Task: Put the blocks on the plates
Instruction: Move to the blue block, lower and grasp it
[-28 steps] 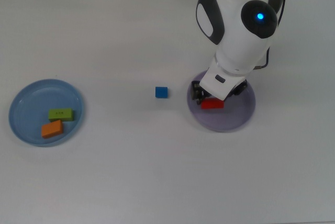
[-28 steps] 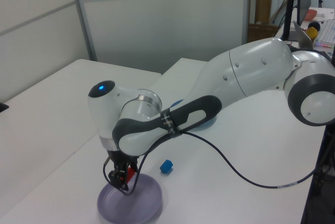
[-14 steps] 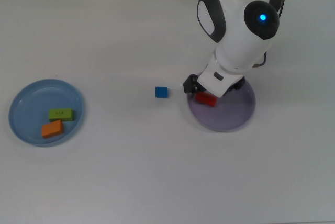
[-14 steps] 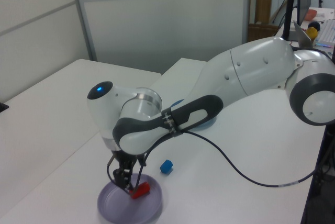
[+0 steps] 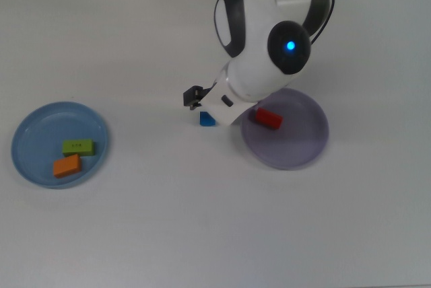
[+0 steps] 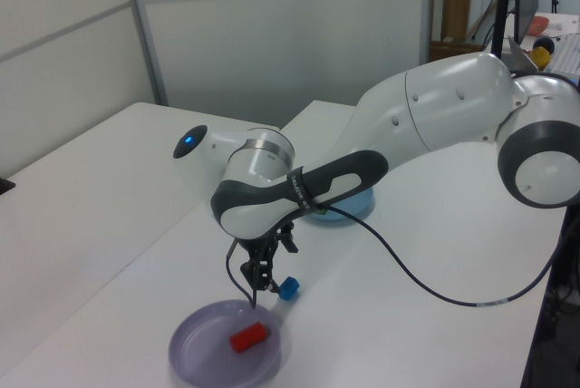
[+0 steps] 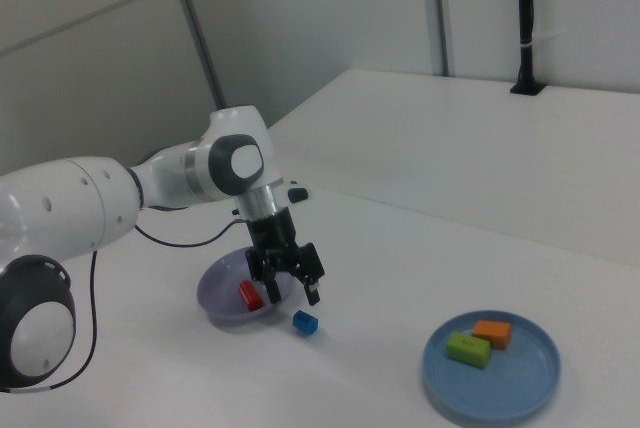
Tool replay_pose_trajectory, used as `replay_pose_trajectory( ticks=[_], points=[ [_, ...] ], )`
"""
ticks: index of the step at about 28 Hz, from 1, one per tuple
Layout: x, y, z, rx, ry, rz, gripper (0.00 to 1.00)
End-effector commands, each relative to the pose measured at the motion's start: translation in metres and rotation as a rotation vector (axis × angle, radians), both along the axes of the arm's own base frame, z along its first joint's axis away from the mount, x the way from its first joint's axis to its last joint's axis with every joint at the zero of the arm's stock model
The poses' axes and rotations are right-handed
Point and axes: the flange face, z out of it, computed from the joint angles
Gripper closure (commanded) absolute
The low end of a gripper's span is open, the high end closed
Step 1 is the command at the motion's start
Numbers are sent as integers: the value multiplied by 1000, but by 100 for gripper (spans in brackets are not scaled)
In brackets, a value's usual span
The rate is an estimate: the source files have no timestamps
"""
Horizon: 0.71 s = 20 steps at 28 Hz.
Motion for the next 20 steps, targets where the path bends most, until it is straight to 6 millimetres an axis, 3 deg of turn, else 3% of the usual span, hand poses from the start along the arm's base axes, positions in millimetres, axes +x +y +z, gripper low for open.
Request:
replay_pose_trajectory(
  ticks=[1,10,12,14,15,16,20],
  points=[
    [0,-7,-13,-29,21,23,0],
    [3,-13,-38,-34,18,22,1],
    [5,-12,-40,-32,5,27,26],
    [7,-13,-38,-28,-7,26,58],
    [7,-12,-38,-27,-9,23,90],
    [7,-12,-38,-24,-8,24,100],
    [8,-10,-35,-16,-15,20,100]
  ],
)
